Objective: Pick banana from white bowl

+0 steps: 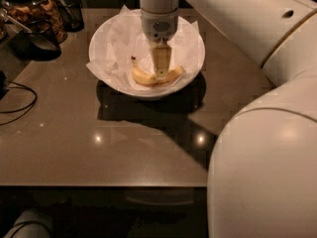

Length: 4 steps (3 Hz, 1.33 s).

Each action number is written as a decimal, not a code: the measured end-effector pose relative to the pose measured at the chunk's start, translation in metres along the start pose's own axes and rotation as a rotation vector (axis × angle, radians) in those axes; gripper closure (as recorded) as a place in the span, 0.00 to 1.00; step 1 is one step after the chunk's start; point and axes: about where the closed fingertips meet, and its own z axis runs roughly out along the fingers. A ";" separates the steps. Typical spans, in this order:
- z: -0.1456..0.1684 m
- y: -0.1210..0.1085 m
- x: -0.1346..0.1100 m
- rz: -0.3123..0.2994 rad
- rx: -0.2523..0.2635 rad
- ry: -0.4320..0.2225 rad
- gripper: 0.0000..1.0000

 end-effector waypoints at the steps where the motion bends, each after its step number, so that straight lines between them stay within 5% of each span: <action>1: 0.005 -0.004 0.001 -0.003 -0.010 0.002 0.45; 4: 0.021 -0.010 0.000 -0.025 -0.047 -0.003 0.45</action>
Offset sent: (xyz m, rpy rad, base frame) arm -0.0206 -0.0240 -0.0085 -0.0879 0.1522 0.0063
